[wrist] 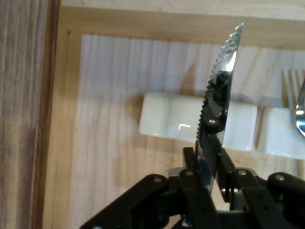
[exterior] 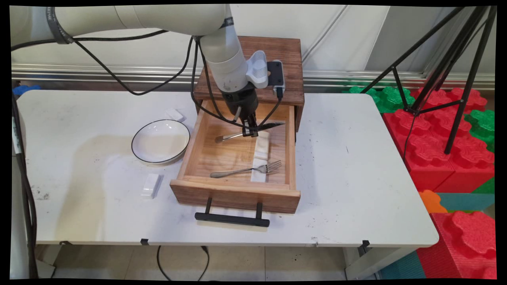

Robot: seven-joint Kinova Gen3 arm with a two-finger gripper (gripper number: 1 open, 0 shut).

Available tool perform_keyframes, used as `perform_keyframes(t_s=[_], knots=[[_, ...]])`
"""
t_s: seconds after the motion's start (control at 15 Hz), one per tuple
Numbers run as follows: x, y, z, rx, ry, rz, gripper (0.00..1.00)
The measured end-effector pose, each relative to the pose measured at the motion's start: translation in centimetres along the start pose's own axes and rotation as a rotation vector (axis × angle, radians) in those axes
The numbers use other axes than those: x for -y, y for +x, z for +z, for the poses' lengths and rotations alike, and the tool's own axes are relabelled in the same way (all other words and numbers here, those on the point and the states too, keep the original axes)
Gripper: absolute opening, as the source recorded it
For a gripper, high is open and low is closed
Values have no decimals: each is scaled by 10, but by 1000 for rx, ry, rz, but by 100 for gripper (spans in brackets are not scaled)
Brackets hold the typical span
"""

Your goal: Place the picked object into the drawer

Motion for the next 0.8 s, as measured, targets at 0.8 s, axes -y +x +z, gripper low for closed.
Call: perform_keyframes(t_s=[0.8], knots=[[4, -8, 25, 11, -24, 25, 0]])
